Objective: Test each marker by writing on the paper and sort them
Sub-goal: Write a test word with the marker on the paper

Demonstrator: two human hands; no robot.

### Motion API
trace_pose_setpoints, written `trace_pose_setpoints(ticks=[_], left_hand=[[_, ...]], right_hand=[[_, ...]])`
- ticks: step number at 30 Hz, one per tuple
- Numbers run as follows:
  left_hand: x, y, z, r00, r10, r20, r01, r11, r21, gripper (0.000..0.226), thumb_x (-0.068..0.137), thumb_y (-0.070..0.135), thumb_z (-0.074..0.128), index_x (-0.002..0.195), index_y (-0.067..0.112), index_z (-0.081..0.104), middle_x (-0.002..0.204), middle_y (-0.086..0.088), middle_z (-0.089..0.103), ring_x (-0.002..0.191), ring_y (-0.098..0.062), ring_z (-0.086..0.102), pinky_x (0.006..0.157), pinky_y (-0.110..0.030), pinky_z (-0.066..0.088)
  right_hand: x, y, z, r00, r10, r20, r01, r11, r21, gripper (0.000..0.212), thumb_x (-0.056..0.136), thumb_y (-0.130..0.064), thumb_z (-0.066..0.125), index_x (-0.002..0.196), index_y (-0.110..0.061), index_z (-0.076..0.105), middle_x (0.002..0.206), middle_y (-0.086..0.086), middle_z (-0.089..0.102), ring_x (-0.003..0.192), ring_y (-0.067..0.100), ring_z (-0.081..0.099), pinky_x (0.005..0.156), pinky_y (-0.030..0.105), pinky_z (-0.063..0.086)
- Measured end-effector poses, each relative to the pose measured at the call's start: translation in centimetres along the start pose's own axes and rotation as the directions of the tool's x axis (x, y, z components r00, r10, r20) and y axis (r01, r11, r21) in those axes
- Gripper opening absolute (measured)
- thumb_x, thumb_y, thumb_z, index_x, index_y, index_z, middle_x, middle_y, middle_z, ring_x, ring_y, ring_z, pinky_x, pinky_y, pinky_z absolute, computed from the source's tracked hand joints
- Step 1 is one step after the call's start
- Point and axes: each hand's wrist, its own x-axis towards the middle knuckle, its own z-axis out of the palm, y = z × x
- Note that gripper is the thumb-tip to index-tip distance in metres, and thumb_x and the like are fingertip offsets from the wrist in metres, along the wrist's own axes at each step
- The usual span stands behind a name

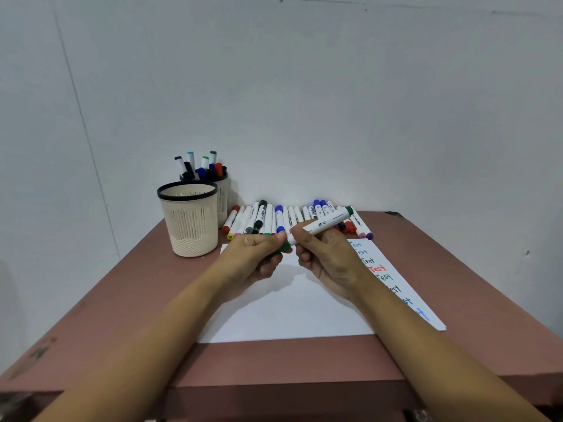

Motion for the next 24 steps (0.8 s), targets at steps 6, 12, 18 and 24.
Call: trace_pose_setpoints(ticks=[6,12,18,24], left_hand=[[0.0,-0.5,0.2,0.908,0.413,-0.073,-0.278,0.722,0.633,0.014,0.09,0.026,0.06,0.083,0.015,0.064,0.054,0.01,0.051,0.048,-0.002,0.045,0.051,-0.013,0.034],[-0.1,-1.1,1.9,0.858,0.514,-0.015,-0.286,0.5,0.817,0.034,0.099,0.032,0.037,0.069,0.017,0.042,0.053,0.004,0.041,0.052,-0.014,0.039,0.051,-0.029,0.026],[0.6,-0.5,3.0,0.884,0.339,-0.322,-0.128,0.838,0.53,0.049,0.102,0.029,0.034,0.057,0.014,0.046,0.054,0.001,0.048,0.056,-0.015,0.044,0.054,-0.025,0.033],[0.0,0.1,3.1,0.97,-0.113,-0.217,0.115,0.993,-0.003,0.044,0.1,0.034,0.036,0.061,0.014,0.04,0.042,0.006,0.031,0.034,-0.007,0.021,0.038,-0.014,0.017]], right_hand=[[-0.3,-1.5,0.0,0.941,0.209,-0.265,-0.17,0.972,0.162,0.037,0.09,-0.048,0.056,0.073,-0.016,0.057,0.053,0.0,0.044,0.041,0.009,0.035,0.041,0.019,0.028],[-0.6,-0.9,1.4,0.85,0.279,-0.447,-0.302,0.953,0.019,0.054,0.092,-0.051,0.05,0.049,-0.02,0.04,0.041,-0.004,0.028,0.033,0.008,0.019,0.037,0.016,0.015],[-0.3,-0.9,2.8,0.873,0.194,-0.448,-0.169,0.981,0.096,0.038,0.093,-0.02,0.042,0.055,-0.017,0.043,0.041,-0.006,0.023,0.035,0.008,0.014,0.038,0.015,0.012],[-0.3,-0.6,3.2,0.889,0.004,-0.457,-0.027,0.999,-0.044,0.035,0.09,-0.013,0.039,0.056,-0.017,0.031,0.039,-0.008,0.023,0.034,0.007,0.017,0.039,0.017,0.016]])
